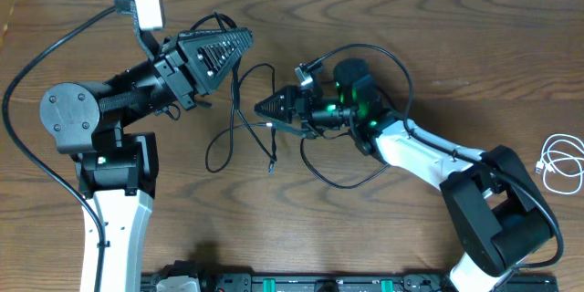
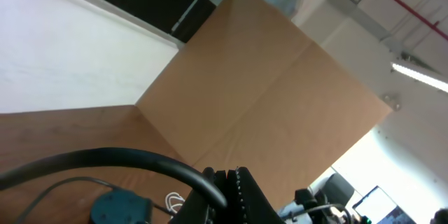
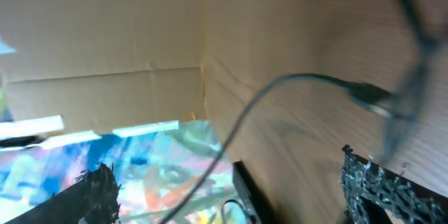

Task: Untangle cables

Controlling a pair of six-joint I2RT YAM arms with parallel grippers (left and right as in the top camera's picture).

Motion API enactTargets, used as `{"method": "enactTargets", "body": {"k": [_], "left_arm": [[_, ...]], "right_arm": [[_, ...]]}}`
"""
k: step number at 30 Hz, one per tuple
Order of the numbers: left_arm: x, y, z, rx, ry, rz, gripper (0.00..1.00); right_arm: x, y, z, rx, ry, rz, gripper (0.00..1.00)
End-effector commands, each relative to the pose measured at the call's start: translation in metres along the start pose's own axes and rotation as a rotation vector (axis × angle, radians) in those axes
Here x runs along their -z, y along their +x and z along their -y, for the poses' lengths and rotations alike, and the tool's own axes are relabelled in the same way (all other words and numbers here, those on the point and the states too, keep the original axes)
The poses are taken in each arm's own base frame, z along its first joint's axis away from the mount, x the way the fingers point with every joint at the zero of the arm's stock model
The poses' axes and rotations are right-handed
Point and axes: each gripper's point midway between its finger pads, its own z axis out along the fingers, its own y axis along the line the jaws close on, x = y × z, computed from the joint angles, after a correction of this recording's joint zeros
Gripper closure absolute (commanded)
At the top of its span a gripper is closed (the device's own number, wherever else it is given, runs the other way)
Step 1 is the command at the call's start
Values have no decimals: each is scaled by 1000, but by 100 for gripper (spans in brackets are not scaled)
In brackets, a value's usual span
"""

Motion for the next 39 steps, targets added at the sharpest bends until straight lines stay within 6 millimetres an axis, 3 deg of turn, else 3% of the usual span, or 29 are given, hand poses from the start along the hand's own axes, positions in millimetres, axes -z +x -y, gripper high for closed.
{"method": "enactTargets", "body": {"k": [1, 5, 8, 12, 13, 16, 18, 19, 22, 29, 35, 39], "left_arm": [[1, 1, 13, -73, 20, -9, 93], [1, 1, 13, -100, 21, -10, 92], [1, 1, 13, -125, 21, -10, 92], [1, 1, 13, -124, 22, -12, 93], [1, 2, 14, -124, 23, -15, 92], [1, 2, 14, -123, 24, -17, 92], [1, 3, 14, -120, 25, -19, 92], [1, 3, 14, -119, 26, -22, 92], [2, 10, 17, -121, 43, -63, 93], [13, 52, 30, -144, 145, -310, 93], [32, 42, -6, -109, 45, -245, 93], [49, 25, -39, -63, -46, -167, 93]], "right_arm": [[3, -4, 16, 1, 74, 33, 1], [3, 19, 43, -156, 180, -27, 1], [-6, 44, 32, -254, 146, -129, 1], [-18, 51, 21, -353, 131, -125, 3], [-20, 50, 17, -375, 122, -121, 11], [-26, 55, 10, -476, 109, -127, 65], [-29, 59, 6, -508, 106, -136, 92], [-31, 61, 5, -510, 105, -139, 99], [-33, 51, 3, -439, 93, -86, 99], [-7, -18, -16, -7, -10, 136, 99], [41, -46, 6, 62, 99, 214, 98], [92, -60, 44, 40, 347, 345, 99]]}}
